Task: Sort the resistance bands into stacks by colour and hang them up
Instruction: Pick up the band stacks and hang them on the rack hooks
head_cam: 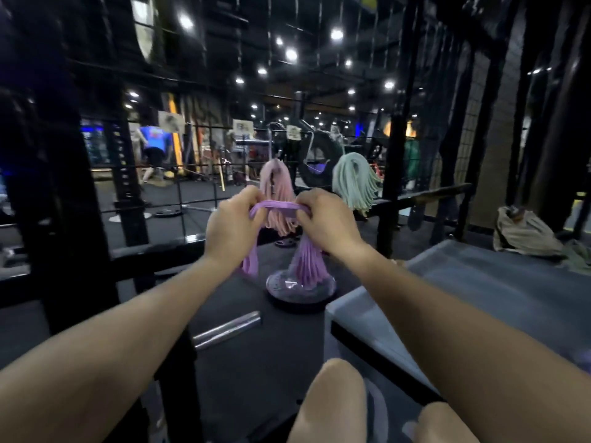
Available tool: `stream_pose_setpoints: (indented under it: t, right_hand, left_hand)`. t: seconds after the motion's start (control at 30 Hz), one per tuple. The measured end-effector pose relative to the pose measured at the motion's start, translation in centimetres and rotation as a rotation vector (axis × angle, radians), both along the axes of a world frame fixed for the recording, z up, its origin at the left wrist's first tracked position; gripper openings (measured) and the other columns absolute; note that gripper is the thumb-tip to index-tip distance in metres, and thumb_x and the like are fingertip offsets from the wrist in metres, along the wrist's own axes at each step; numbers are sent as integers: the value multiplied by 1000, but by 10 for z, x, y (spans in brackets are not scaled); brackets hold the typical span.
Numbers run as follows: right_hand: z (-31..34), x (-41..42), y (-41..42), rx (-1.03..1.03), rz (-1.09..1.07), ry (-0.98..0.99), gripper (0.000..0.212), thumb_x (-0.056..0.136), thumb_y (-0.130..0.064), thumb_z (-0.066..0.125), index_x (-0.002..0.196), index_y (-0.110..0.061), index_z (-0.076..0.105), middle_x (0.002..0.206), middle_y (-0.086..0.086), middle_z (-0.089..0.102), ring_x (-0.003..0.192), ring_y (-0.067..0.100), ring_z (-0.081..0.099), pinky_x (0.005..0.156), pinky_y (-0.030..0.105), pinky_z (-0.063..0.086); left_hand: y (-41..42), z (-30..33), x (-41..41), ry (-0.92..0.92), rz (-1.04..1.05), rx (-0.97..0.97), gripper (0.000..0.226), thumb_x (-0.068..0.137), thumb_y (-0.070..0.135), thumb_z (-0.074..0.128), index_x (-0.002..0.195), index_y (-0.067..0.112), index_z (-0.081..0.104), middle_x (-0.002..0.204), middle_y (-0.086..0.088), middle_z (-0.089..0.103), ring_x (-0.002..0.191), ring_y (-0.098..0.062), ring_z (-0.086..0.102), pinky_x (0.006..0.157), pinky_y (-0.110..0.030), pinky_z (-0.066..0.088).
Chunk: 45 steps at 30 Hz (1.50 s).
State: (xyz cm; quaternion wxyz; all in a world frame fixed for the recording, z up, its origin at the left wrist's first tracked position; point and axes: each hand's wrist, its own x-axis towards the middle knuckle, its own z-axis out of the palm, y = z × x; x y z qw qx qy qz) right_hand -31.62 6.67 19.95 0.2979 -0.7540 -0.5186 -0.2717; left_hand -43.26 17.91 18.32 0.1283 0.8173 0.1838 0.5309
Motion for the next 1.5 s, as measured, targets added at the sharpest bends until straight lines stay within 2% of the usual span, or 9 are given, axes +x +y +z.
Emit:
stream_pose_setpoints:
  t: [0.1, 0.17, 0.27, 0.57, 0.7, 0.87, 0.97, 1.13, 1.5]
  right_hand:
    - [16, -20, 27, 41, 45, 18, 17, 91, -18, 48, 92, -13, 64, 88, 3, 58, 81, 23, 54, 55, 28, 27]
    - [27, -30, 45, 76, 99, 55, 17, 92, -18, 49, 94, -16, 65, 84, -2, 55, 78, 16, 50, 54, 25, 32]
    - [42, -39, 69, 133, 165, 72, 15, 91, -19, 52, 95, -17, 67, 86, -5, 59, 81, 13, 51, 70, 27, 39]
    - [72, -32, 122, 282, 168, 115, 16, 93, -16, 49, 93, -15, 65, 88, 0, 63, 77, 13, 56, 68, 27, 48]
    - [72, -19, 137, 293, 168, 161, 16, 92, -15, 52, 99, -12, 66, 98, 2, 64, 82, 12, 54, 60, 17, 36]
    - [53, -20, 155, 244, 208, 252, 19, 91, -14, 54, 104, -12, 67, 105, 3, 67, 96, 18, 60, 88, 29, 46]
    - [47, -22, 160, 222, 215, 268, 18, 91, -12, 54, 102, -10, 68, 105, 6, 67, 91, 14, 58, 76, 20, 40]
    - [45, -26, 161, 208, 209, 258, 17, 90, -10, 53, 99, -10, 68, 105, 8, 66, 98, 23, 60, 85, 34, 50]
    - [33, -35, 150, 125, 214, 22, 17, 92, -19, 55, 102, -10, 66, 101, 4, 61, 93, 19, 58, 69, 24, 35]
  left_hand:
    - [19, 19, -25, 23, 68, 43, 4, 86, 18, 59, 88, 16, 62, 75, -3, 67, 72, -25, 62, 64, -38, 50]
    - [29, 33, -40, 40, 86, 41, 7, 88, 16, 58, 91, 13, 64, 77, -4, 66, 74, -23, 61, 67, -38, 51]
    - [41, 53, -56, 5, 149, 69, 10, 88, 17, 61, 93, 13, 68, 83, -5, 68, 78, -22, 62, 72, -36, 51]
    - [73, 113, -49, 49, 282, 247, 16, 85, 15, 58, 94, 12, 72, 92, -6, 71, 86, -24, 63, 70, -31, 44]
    - [83, 113, -36, 113, 368, 295, 18, 88, 15, 56, 97, 11, 71, 98, -9, 68, 89, -30, 62, 67, -32, 38]
    - [95, 100, -33, 215, 452, 277, 19, 86, 15, 55, 97, 12, 71, 101, -16, 64, 92, -40, 60, 71, -39, 45]
    - [100, 93, -34, 217, 444, 305, 20, 87, 13, 53, 95, 10, 70, 99, -14, 66, 89, -37, 62, 69, -38, 44]
    - [103, 89, -35, 213, 436, 314, 14, 85, 13, 56, 88, 8, 69, 92, -12, 66, 86, -34, 61, 67, -33, 39]
    - [100, 67, -39, -3, 390, 130, 19, 78, 25, 72, 82, 7, 69, 79, -9, 69, 75, -25, 64, 76, -32, 51]
